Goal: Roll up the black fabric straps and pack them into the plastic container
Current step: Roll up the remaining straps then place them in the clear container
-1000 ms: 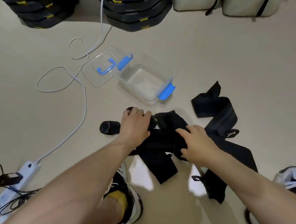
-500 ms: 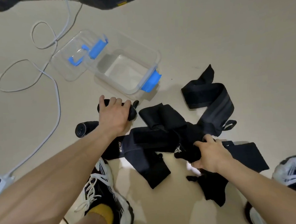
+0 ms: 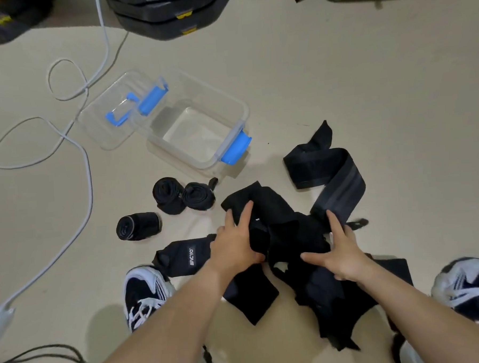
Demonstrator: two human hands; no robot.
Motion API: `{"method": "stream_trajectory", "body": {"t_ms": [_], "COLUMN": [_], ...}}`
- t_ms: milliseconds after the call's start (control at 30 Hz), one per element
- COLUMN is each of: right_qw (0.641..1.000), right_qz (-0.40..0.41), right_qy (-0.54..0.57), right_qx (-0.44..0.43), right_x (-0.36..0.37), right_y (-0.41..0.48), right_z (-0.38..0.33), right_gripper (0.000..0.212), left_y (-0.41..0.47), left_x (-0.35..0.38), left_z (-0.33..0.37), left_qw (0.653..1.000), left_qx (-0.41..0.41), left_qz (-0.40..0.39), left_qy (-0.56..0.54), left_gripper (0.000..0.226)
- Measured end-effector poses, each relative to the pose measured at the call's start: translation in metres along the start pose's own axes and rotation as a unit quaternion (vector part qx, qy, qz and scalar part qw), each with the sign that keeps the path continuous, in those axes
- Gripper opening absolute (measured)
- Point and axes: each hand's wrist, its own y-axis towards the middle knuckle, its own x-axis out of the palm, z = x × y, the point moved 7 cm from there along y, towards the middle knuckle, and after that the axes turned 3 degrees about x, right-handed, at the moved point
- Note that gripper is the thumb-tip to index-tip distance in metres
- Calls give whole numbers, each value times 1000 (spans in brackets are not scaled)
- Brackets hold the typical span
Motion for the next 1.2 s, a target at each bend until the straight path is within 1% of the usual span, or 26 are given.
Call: {"method": "stream_trajectory", "body": {"t_ms": [67,133,200,267,300,334,367,400,434,467,500,567,634,700,767,834,901,967,1001,1034,1101,1134,1167,1201], "right_qw": [997,992,985,983,985,986,986,984,981,977,971,953,935,925,924,927,926,922,918,915,917,924,934,941], "right_qz": [6,2,-19,-26,-27,-32,-31,-23,-12,0,10,43,111,161,197,250,303,335,347,352,337,320,301,283], "right_qy": [83,128,171,178,165,154,151,157,176,200,231,297,335,344,322,260,182,111,82,59,54,72,106,148], "right_qx": [-6,-23,-31,-44,-52,-62,-70,-75,-77,-71,-60,-36,-17,-33,-68,-103,-136,-162,-176,-189,-204,-195,-165,-113], "right_x": [5,11,18,20,20,18,15,9,2,-6,-15,-38,-70,-103,-135,-168,-196,-214,-219,-223,-228,-230,-230,-229], "right_y": [4,5,0,-4,-6,-9,-11,-15,-21,-28,-35,-48,-62,-82,-105,-134,-165,-198,-215,-230,-252,-256,-257,-254], "right_z": [-1,-8,-18,-24,-25,-25,-25,-25,-25,-26,-27,-27,-27,-37,-53,-68,-80,-93,-100,-107,-117,-117,-112,-102], "right_gripper": [126,124,119,109,97,76,51,30,17,11,9,9,14,20,22,18,21,25,26,28,32,28,21,18], "left_y": [-2,-4,-6,-9,-11,-12,-12,-11,-11,-13,-15,-23,-33,-47,-64,-83,-101,-117,-125,-132,-142,-145,-144,-142], "left_x": [5,7,13,21,25,28,29,28,25,18,10,-13,-39,-68,-96,-118,-134,-145,-149,-151,-148,-143,-135,-123], "left_z": [12,27,41,55,61,64,65,65,62,61,60,64,70,80,87,87,82,79,79,80,78,76,75,74], "left_qw": [998,997,999,993,988,981,973,963,952,941,930,905,888,887,891,895,909,924,921,907,860,842,837,846], "left_qx": [5,21,33,38,45,51,50,42,27,13,7,17,25,48,64,68,62,47,47,47,25,12,-3,-17], "left_qz": [-16,-21,-29,-51,-62,-73,-80,-72,-52,-23,8,65,96,117,149,179,191,201,212,227,241,234,214,184], "left_qy": [56,73,9,-95,-136,-173,-212,-257,-301,-338,-368,-419,-448,-444,-424,-402,-366,-321,-323,-351,-448,-486,-504,-500], "left_gripper": [125,119,111,108,107,105,97,82,63,45,33,24,25,35,47,49,42,30,29,30,32,30,30,31]}}
